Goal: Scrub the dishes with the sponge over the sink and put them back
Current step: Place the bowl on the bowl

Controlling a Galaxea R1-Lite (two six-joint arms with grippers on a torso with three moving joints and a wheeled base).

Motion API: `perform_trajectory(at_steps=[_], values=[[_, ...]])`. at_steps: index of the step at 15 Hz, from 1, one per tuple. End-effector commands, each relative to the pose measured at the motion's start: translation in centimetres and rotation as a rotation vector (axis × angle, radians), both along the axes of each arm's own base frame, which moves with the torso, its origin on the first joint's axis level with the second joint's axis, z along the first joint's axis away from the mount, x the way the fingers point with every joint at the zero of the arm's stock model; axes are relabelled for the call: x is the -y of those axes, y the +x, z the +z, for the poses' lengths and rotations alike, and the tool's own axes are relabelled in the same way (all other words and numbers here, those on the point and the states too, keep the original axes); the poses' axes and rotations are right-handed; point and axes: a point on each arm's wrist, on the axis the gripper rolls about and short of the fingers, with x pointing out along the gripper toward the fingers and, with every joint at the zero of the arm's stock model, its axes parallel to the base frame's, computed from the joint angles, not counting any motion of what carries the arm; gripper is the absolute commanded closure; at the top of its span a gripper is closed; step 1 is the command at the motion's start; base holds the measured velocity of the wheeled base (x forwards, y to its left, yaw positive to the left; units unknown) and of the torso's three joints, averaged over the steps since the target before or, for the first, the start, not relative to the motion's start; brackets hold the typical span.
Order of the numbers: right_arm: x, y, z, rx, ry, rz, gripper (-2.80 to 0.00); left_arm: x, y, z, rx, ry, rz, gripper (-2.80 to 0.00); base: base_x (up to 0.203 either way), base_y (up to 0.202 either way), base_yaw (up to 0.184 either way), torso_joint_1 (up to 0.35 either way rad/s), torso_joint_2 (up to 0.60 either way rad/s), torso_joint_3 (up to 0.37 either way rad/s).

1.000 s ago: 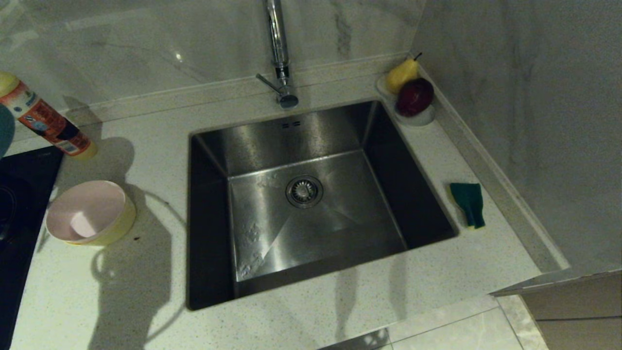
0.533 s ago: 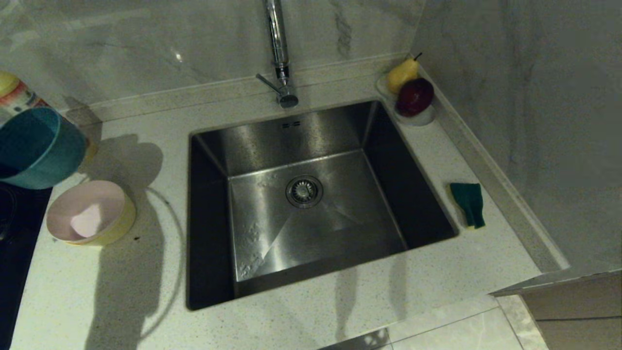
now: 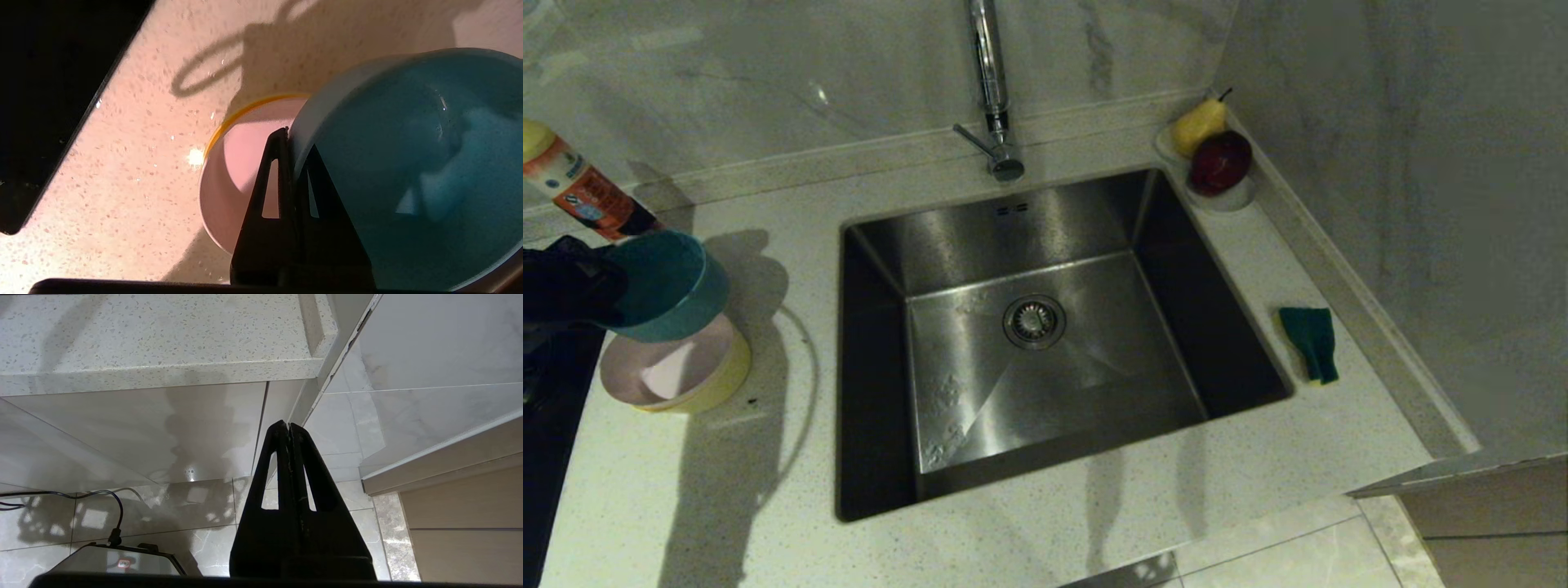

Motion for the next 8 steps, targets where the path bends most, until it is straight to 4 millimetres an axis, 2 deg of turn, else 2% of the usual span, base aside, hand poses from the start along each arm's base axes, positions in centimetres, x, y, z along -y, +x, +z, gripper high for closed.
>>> perform_trajectory(at_steps=[1,8], values=[[0.0,0.0,0.0,0.0,-0.001,0.001,0.0,0.1,0.5,-0.9,-0.032,-0.012,-0.005,0.0,0.0,0.0,0.0,0.0,0.0,0.0],[0.0,0.0,0.0,0.0,-0.001,0.001,0.0,0.3,1.0,-2.7,-0.078,0.004,0.015,0.0,0.0,0.0,0.0,0.0,0.0,0.0]])
